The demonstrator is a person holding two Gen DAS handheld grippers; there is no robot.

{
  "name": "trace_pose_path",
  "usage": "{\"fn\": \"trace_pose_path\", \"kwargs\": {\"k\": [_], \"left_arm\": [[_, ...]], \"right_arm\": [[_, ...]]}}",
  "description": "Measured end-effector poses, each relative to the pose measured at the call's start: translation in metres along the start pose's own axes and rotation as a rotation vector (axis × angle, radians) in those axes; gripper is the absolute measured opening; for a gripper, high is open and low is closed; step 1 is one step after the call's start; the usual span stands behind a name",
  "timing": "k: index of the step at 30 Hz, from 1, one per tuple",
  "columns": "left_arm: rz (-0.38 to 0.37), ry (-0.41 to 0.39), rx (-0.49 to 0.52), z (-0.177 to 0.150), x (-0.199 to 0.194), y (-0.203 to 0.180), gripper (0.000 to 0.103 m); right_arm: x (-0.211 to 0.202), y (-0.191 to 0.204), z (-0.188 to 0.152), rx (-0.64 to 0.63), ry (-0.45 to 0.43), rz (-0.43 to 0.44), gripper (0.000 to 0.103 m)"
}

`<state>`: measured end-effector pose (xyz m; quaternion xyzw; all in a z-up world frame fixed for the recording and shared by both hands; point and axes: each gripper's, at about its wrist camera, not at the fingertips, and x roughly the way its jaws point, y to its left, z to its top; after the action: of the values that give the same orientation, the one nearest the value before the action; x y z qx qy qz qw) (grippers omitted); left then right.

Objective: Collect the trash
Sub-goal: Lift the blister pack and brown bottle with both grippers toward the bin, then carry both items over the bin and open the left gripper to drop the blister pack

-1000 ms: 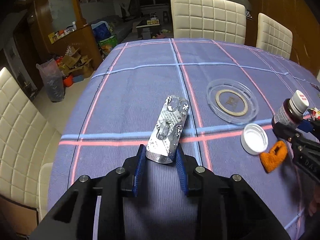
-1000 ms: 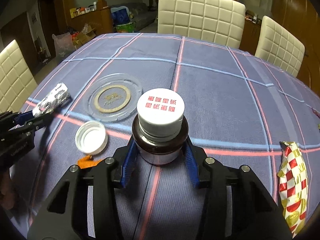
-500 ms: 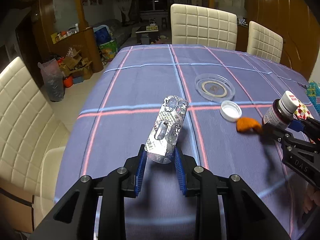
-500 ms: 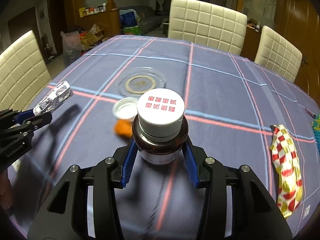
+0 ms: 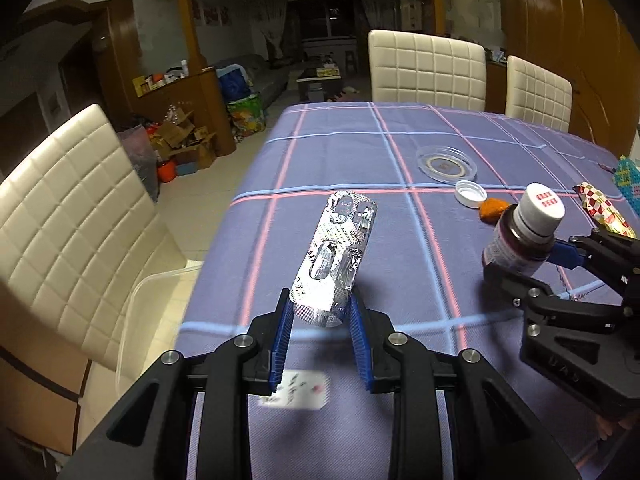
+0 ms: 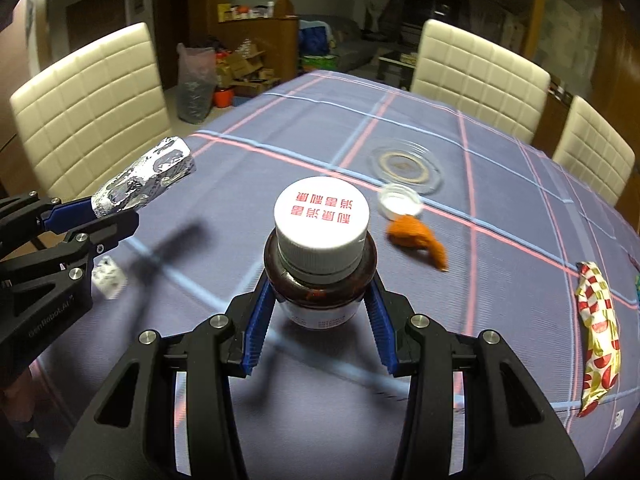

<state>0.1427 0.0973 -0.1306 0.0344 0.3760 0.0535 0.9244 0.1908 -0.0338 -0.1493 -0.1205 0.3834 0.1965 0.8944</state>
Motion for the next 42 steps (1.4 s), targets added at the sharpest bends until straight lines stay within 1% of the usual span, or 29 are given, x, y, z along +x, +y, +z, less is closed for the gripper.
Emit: {"fn": "trace_pose_path", "kwargs": {"k": [4,12,21,42], "left_arm": [[0.03,-0.004,-0.014,-0.01,-0.007,0.018,0.028],[0.073,-0.009,-0.076,-0.023,-0.016,0.056,0.028],[0.114,-0.021,-0.116,-0.03,-0.022,0.088,0.028],[0.195,-0.031,-0.224,-0.04,-0.026,0.158,0.028]], "right_arm": [[-0.004,0.024,0.001,-0.035,-0.01,0.023,0.046],[-0.006,0.064,0.009,-0.116,-0.017,0.057,0.046],[-0.004,0.108,0.022,-0.191,-0.032,0.092,0.046],[0.007,0.182,0.062,-0.322,-0.071,0.153,0.046]]}}
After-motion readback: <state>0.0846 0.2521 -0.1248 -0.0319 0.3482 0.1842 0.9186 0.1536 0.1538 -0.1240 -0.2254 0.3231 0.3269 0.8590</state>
